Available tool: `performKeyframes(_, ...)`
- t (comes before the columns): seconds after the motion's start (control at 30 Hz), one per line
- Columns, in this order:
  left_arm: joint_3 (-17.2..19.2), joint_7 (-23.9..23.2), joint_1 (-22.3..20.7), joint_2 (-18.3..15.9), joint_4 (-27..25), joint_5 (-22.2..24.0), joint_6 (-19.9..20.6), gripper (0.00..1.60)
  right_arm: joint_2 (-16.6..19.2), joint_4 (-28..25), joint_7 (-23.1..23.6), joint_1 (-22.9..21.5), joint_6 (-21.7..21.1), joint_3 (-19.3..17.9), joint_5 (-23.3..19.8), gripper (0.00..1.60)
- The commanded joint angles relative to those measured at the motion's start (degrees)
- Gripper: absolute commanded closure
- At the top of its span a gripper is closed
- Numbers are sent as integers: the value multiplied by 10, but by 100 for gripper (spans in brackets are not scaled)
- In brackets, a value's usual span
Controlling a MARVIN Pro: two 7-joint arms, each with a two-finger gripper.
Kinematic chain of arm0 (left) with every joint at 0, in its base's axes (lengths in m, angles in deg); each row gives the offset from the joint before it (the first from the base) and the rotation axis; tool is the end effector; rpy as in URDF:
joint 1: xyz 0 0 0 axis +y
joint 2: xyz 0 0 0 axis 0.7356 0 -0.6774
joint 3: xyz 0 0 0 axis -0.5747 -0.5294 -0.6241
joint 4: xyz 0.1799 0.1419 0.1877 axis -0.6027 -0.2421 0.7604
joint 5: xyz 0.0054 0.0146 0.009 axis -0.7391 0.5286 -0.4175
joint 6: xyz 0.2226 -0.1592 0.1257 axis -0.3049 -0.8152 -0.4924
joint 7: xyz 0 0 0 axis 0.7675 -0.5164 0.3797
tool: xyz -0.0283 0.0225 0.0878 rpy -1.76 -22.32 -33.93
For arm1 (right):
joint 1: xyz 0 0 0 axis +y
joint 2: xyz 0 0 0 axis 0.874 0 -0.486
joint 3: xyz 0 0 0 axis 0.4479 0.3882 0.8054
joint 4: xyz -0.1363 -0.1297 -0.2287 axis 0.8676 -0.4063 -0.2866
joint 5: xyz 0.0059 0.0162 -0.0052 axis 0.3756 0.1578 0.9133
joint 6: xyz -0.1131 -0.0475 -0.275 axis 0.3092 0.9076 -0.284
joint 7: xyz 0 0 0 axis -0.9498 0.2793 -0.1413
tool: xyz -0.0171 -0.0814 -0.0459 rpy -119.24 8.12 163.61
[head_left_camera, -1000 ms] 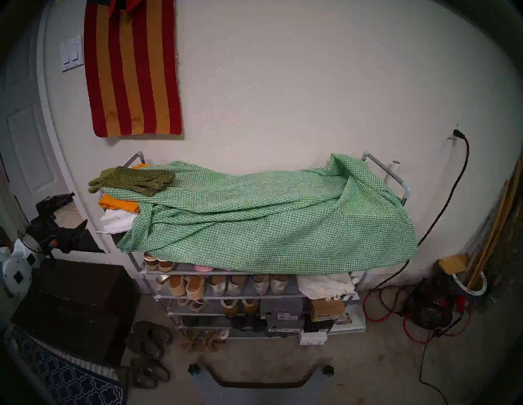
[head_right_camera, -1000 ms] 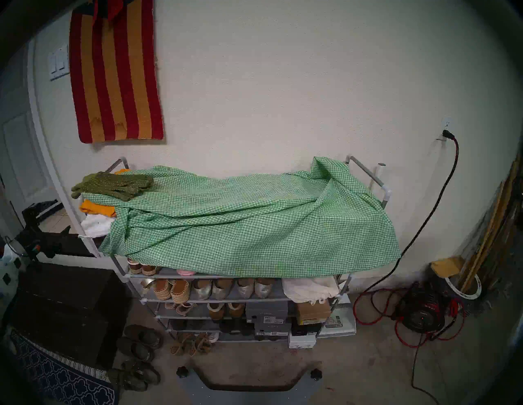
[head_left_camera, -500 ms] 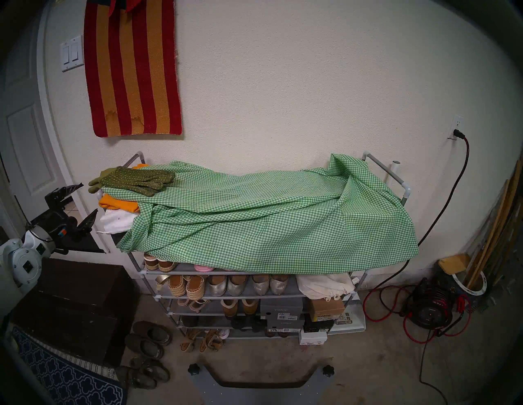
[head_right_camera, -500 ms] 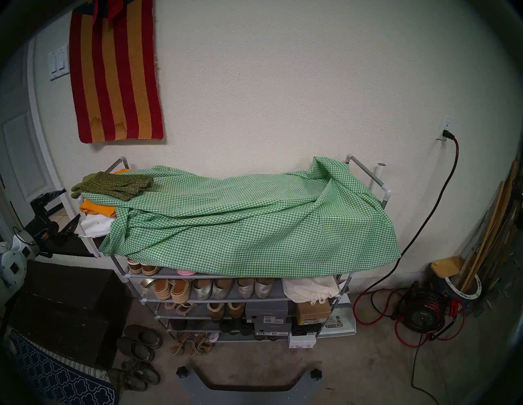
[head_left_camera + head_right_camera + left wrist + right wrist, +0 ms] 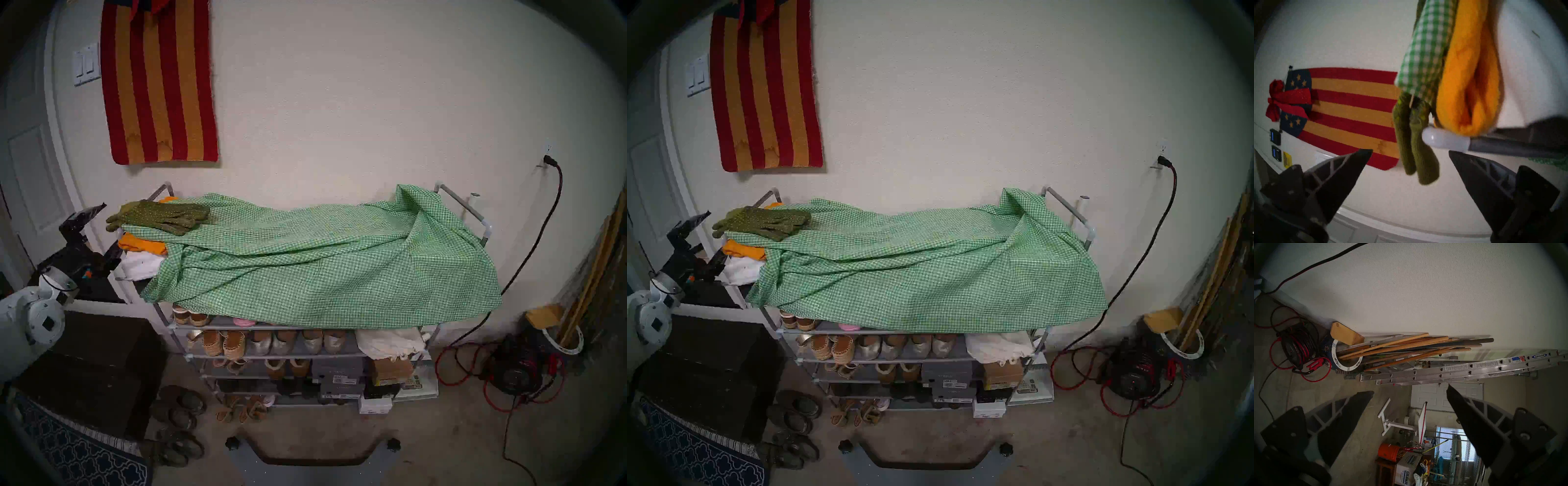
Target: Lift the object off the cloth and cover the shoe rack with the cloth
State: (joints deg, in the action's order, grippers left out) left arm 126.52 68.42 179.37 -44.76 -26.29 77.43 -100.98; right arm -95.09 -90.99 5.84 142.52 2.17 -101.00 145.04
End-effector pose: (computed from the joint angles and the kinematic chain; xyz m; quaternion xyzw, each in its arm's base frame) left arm 0.3393 0.3027 -0.1525 -0.4215 0.4592 -0.6175 0.4797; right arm 0.2888 -0.5068 -0.0111 0.7850 0.1857 0.1696 0.5662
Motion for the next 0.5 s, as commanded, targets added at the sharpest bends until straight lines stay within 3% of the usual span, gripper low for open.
performKeyframes(0.0, -25, 29, -8, -12, 1, -21, 10, 0, 1, 0, 0, 0, 0, 0, 1, 0)
performKeyframes(0.17, -55, 51, -25, -27, 24, -33, 21, 0, 1, 0, 0, 0, 0, 0, 1, 0)
performKeyframes(0.47, -69, 37, -66, -51, 54, 1, 18, 0, 1, 0, 0, 0, 0, 0, 1, 0)
